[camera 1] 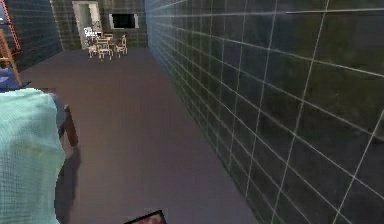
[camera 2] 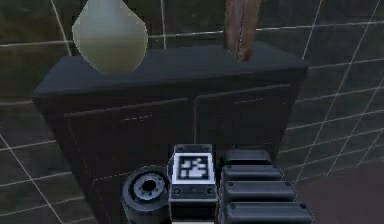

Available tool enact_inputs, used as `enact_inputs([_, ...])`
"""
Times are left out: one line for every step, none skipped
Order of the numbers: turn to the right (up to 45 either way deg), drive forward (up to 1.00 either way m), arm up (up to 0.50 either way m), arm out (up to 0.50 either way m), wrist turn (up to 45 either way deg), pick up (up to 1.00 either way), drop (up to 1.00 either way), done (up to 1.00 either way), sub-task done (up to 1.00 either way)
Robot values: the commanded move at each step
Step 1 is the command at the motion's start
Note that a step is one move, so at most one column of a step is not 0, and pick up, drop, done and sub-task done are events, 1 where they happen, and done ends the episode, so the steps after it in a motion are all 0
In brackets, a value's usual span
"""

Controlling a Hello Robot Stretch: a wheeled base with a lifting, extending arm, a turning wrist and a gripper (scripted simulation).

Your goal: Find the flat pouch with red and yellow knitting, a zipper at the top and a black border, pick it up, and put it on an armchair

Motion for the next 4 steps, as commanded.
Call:
enact_inputs([-12.0, 0.00, 0.00, 0.00, 0.0, 0.00, 0.00, 0.00, 0.00])
enact_inputs([-3.0, 0.00, 0.00, 0.00, 0.0, 0.00, 0.00, 0.00, 0.00])
enact_inputs([0.0, 1.00, 0.00, 0.00, 0.0, 0.00, 0.00, 0.00, 0.00])
enact_inputs([12.0, 0.00, 0.00, 0.00, 0.0, 0.00, 0.00, 0.00, 0.00])
